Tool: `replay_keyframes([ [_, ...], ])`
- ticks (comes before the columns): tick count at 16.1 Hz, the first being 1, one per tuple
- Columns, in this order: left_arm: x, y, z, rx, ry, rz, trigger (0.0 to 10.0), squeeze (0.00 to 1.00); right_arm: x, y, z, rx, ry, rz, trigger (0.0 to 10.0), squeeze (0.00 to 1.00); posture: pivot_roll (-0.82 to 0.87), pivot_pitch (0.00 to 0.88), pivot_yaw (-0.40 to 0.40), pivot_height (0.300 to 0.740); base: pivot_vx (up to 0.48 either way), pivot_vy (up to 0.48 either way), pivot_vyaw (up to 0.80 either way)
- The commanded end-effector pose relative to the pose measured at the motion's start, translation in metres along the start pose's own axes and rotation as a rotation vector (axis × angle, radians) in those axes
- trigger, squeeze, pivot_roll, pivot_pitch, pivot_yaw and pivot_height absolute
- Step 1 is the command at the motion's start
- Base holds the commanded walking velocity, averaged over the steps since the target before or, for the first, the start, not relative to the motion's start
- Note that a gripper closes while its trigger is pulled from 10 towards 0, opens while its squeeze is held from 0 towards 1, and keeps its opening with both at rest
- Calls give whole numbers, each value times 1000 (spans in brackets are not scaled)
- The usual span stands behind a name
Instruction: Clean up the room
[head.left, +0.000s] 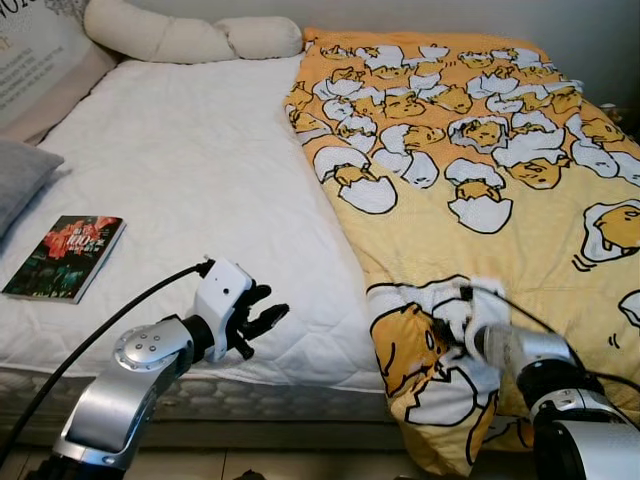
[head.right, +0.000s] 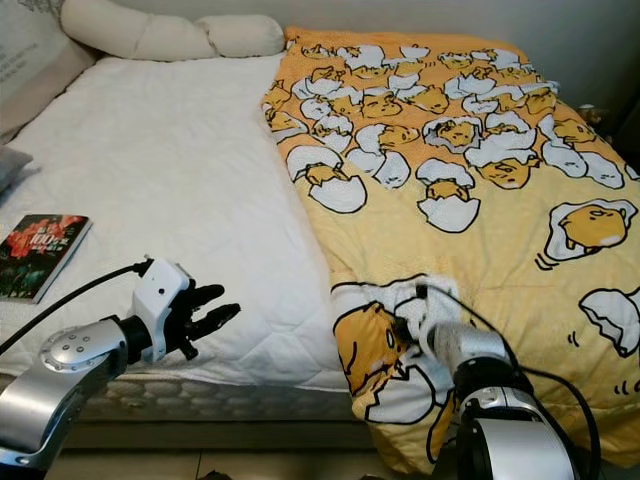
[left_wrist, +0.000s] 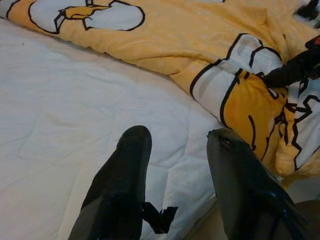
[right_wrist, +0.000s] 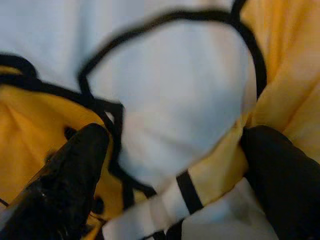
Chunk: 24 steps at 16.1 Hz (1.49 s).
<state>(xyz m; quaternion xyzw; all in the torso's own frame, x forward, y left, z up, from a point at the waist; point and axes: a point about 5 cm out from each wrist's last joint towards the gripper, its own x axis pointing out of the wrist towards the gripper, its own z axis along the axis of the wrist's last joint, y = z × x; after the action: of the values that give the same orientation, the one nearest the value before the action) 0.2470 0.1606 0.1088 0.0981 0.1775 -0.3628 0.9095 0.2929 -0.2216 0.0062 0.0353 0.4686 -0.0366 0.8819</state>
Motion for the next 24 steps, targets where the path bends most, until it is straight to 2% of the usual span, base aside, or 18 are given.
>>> replay_keyframes([
  [1, -2, -4, 3, 10, -1, -20, 10000, 0, -1, -4, 2, 16, 15, -28, 2118, 0, 27, 0, 24, 740, 0, 0, 0],
  [2, -2, -4, 3, 9, 0, -21, 10000, 0, 0, -4, 2, 22, 17, -25, 392, 0, 27, 0, 24, 740, 0, 0, 0],
  [3, -3, -5, 3, 6, 0, -26, 10000, 0, 0, -5, 1, 25, 30, -27, 0, 0, 25, 0, 24, 740, 0, 0, 0],
  [9, -1, -6, 5, 5, -4, -35, 10000, 0, -2, -19, 0, 63, 37, -37, 0, 0, 9, 0, 28, 740, 0, 0, 0],
  [17, -1, -10, 5, -1, -4, -64, 10000, 0, -3, -23, -4, 62, 52, -36, 0, 0, 9, 0, 26, 740, 0, 0, 0],
  [21, -10, -22, -2, -30, 47, -210, 10000, 0, -3, -28, -7, 43, 44, 0, 0, 0, 7, 0, 24, 740, 0, 0, 0],
  [24, -14, -20, -4, -28, 71, -236, 10000, 0, -4, -28, -6, 38, 8, 67, 0, 0, 3, 0, 25, 740, 0, 0, 0],
])
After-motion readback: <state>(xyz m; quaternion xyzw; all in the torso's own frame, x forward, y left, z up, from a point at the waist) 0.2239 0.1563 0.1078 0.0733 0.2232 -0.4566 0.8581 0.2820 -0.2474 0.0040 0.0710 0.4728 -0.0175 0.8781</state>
